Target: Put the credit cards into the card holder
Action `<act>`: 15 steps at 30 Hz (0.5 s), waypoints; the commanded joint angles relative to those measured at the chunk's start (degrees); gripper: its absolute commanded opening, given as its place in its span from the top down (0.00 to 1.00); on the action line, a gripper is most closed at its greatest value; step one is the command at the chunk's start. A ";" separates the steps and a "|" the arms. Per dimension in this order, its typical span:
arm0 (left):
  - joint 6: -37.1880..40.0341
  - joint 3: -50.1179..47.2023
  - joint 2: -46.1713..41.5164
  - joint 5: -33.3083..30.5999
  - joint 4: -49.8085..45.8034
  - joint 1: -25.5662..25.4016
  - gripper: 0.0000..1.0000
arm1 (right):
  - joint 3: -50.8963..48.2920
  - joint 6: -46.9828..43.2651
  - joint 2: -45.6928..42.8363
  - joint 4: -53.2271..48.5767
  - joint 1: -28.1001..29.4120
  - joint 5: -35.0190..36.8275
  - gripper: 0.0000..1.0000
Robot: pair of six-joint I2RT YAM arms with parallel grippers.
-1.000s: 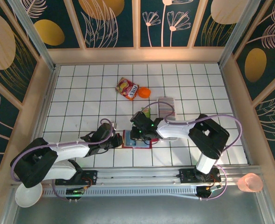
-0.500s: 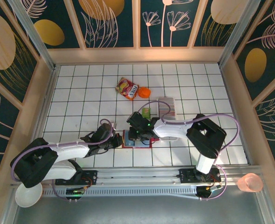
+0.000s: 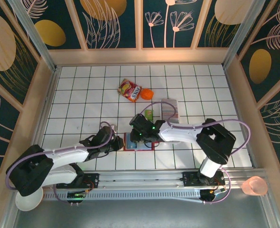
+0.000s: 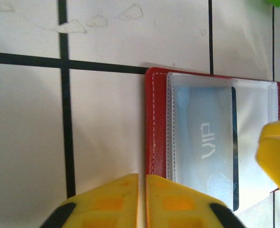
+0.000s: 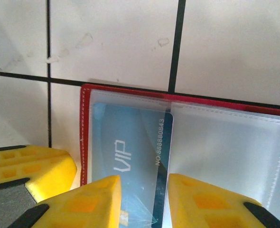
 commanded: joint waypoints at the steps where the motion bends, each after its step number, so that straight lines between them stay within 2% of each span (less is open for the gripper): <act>1: 0.41 1.42 -3.70 -3.60 -4.68 -0.33 0.84 | -1.52 0.85 -4.33 -3.25 0.49 4.47 0.67; 5: 1.04 2.73 -7.44 -4.55 -7.45 -0.33 0.80 | -4.50 2.63 -8.50 -4.45 0.55 5.83 0.66; 8: 1.33 3.35 -8.18 -0.49 -5.34 -0.35 0.78 | -7.21 4.43 -10.56 -4.75 0.63 5.45 0.67; 11: 1.58 4.05 -6.57 4.36 -2.26 -0.35 0.82 | -9.48 6.08 -11.52 -3.65 0.99 4.91 0.67; 15: 1.63 3.66 -4.76 6.54 0.43 -0.31 0.84 | -10.44 6.86 -10.32 -1.68 1.25 3.23 0.67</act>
